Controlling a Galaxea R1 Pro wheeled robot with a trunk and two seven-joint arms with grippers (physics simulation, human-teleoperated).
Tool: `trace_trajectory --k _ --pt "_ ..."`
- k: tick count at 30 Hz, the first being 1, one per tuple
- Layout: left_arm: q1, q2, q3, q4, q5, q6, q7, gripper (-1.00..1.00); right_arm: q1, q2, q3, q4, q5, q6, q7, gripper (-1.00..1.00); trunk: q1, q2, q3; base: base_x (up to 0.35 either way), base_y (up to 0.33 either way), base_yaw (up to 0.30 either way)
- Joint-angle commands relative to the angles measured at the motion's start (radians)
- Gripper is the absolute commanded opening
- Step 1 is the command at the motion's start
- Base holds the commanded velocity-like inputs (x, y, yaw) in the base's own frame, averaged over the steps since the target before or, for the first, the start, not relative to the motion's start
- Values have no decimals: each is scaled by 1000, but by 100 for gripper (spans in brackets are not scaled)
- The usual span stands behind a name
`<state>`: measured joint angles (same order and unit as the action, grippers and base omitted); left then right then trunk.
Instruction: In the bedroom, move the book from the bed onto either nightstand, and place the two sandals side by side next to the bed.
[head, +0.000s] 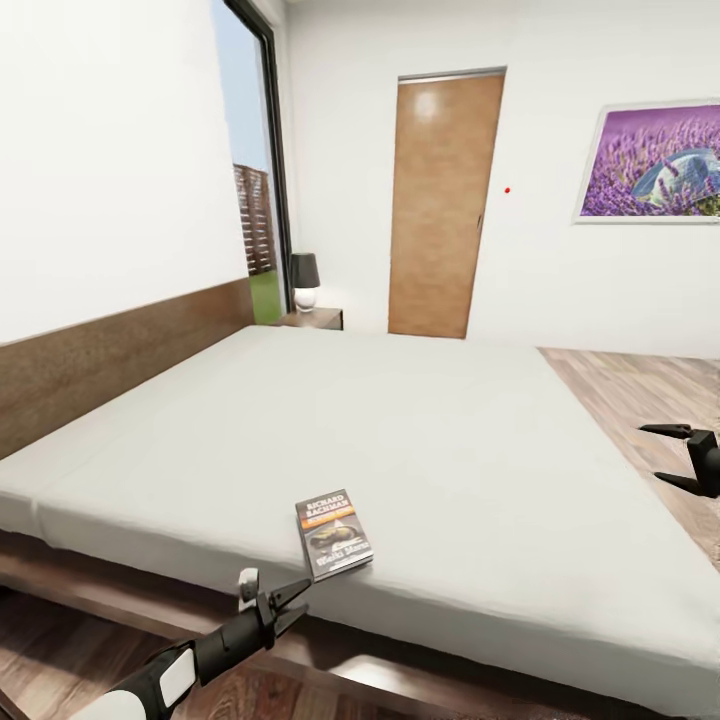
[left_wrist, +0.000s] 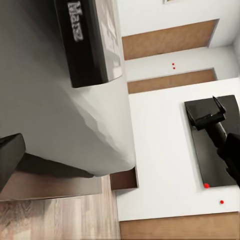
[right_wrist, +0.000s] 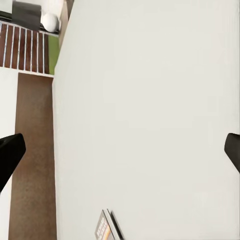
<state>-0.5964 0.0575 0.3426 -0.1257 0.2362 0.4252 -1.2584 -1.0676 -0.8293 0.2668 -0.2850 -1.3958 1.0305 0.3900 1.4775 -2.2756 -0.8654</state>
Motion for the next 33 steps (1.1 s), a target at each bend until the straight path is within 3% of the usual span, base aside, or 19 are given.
trace_trajectory --k 1,17,21,26,33 --pt "0 0 -5 0 8 10 -3 100 -2 -1 6 1 6 0 10 100 0 0 -1 0 0 -123" --pt "0 2 5 1 9 10 -4 100 -2 -1 9 1 6 0 10 100 0 0 -1 0 0 -30" --pt "1 2 40 5 9 10 -4 100 -2 -1 9 1 6 0 10 100 0 0 -1 0 0 -2" --pt "2 1 109 21 7 0 -4 100 -2 -1 8 1 6 0 10 100 0 0 -1 0 0 0" --pt "3 -4 140 29 6 -32 -3 100 -2 -1 8 1 6 0 10 100 0 0 -1 0 0 0"
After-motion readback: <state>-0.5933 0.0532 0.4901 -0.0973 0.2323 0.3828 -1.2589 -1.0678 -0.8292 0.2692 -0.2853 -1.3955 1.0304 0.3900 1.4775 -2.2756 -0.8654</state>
